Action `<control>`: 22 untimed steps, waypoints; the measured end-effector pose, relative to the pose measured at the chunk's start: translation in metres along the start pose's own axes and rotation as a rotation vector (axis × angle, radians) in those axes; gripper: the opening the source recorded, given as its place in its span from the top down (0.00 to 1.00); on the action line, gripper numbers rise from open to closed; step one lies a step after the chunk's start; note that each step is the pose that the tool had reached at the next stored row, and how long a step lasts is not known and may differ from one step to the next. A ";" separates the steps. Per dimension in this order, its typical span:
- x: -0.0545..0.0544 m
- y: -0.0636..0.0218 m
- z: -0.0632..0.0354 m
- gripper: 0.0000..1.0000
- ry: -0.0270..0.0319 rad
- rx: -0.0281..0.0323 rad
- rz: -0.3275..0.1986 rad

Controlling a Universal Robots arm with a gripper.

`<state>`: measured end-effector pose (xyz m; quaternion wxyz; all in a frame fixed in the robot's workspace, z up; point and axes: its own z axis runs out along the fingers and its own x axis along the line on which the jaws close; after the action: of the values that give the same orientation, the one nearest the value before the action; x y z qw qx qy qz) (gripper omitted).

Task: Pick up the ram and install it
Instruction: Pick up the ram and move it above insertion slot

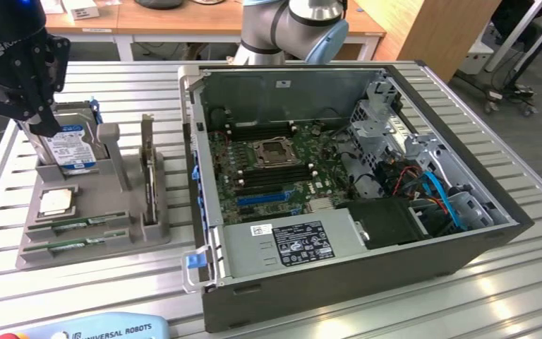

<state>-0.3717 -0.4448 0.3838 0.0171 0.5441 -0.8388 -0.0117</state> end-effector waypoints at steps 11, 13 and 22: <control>0.000 -0.0001 0.0011 0.90 0.0066 0.0028 -0.173; 0.000 -0.0001 0.0013 0.90 0.0078 0.0032 -0.203; 0.000 0.0000 0.0019 0.90 0.0116 0.0048 -0.297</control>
<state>-0.3717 -0.4448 0.3820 0.0187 0.6624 -0.7488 -0.0090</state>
